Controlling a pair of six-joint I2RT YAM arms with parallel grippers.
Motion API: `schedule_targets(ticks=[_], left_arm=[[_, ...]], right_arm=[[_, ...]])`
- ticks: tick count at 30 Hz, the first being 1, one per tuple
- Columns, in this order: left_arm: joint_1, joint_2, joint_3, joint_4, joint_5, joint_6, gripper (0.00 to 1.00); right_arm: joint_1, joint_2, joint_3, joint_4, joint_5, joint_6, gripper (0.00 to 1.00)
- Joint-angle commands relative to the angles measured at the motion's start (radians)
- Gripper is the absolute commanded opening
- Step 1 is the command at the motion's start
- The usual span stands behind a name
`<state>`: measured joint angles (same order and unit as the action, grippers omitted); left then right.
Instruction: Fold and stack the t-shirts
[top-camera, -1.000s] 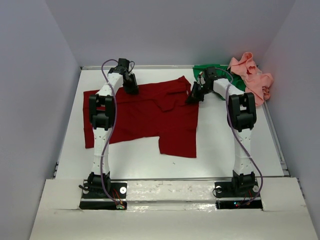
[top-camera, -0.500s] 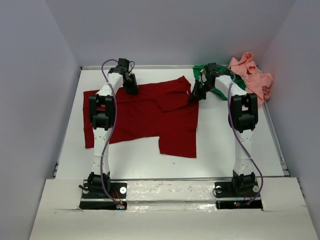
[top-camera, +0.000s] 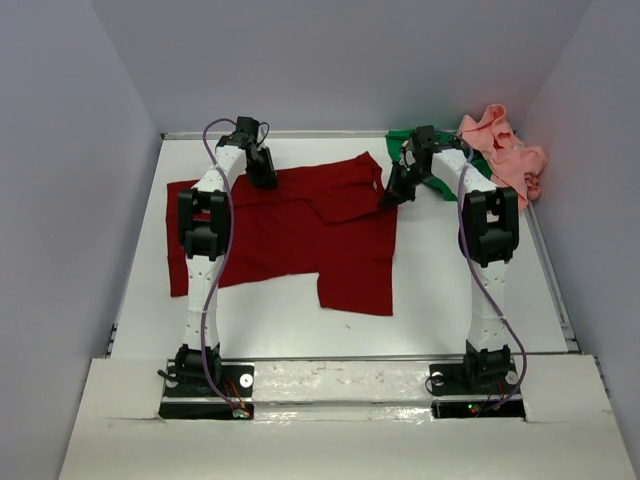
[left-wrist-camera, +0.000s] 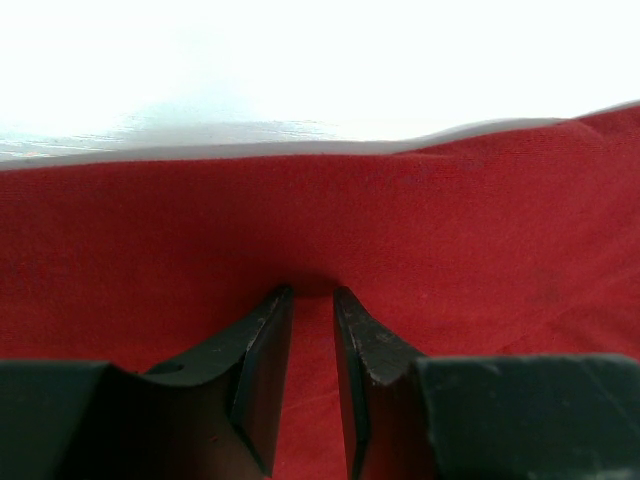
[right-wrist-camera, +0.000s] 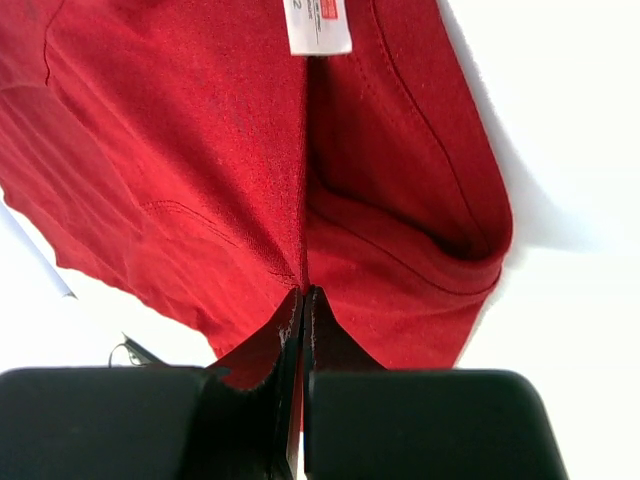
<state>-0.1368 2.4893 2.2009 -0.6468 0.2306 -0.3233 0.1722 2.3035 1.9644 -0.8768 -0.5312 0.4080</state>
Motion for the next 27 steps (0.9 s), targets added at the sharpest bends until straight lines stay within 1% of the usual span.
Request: schedule_targets(ticks=[1,12,15,16,18,19,20,22,27], left_arm=[[0.002,-0.001,-0.01,-0.091,-0.05,0.026,0.38],[0.002,0.003,-0.009,-0.091,-0.048,0.026,0.38],[0.002,0.003,-0.007,-0.09,-0.05,0.027,0.38],[0.002,0.002,-0.007,-0.091,-0.05,0.026,0.38],[0.002,0.0,-0.009,-0.093,-0.051,0.027,0.38],[0.002,-0.003,-0.01,-0.093,-0.051,0.026,0.38],[0.002,-0.003,-0.012,-0.091,-0.05,0.026,0.38],[0.002,-0.007,-0.015,-0.09,-0.05,0.027,0.38],[0.002,-0.027,-0.032,-0.088,-0.048,0.026,0.38]], right_arm=[[0.01,-0.073,-0.028,-0.039,0.002,-0.017,0.0],[0.01,-0.104,-0.17,0.01,-0.007,-0.009,0.0],[0.01,-0.096,-0.185,0.019,-0.006,-0.011,0.04],[0.01,-0.092,-0.187,0.021,-0.004,-0.011,0.1],[0.01,-0.092,-0.184,0.021,0.008,-0.011,0.28],[0.01,-0.104,-0.176,0.024,0.029,-0.015,0.4],[0.01,-0.113,-0.17,0.028,0.045,-0.015,0.48],[0.01,-0.128,-0.144,0.029,0.082,-0.02,0.62],[0.01,-0.098,0.019,-0.002,0.105,-0.052,0.63]])
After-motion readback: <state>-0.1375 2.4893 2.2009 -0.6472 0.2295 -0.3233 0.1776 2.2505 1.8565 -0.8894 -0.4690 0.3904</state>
